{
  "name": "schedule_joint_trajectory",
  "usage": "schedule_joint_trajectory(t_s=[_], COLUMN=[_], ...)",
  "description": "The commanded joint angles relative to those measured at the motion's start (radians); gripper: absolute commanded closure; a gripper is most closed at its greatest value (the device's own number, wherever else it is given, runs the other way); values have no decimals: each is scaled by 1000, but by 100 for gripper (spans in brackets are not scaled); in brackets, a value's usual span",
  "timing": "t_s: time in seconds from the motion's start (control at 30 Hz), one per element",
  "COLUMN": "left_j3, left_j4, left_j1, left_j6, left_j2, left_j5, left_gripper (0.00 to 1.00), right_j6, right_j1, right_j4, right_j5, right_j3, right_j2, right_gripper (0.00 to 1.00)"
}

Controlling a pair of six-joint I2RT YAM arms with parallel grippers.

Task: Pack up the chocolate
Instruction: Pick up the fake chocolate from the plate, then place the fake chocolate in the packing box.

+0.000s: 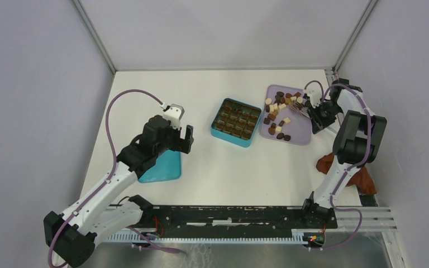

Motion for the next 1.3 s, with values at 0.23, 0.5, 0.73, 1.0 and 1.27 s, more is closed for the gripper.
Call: schedule_joint_trajectory(t_s=[0.23,0.5,0.73,1.0,1.27], left_j3=[-2,-1,-2,-1,-5], left_j4=[26,28,26,26,23], left_j1=[8,9,10,12,14], left_j6=[26,28,29,28,28], left_j2=[-16,-11,-7,-4,-8], left_j5=[6,8,2,-1,-6], left_gripper=[0,0,0,0,0], right_j6=[-26,-42,-30,24,66], right_j1=[-4,9,92,248,385], right_j4=[6,-44,-75,-88,-72], right_j5=[-50,-99,-120,-155,-167], right_j3=[-7,29,78,130,123], right_j2=[-89,-115,-148,-169,-133], right_gripper=[100,100,100,100,100])
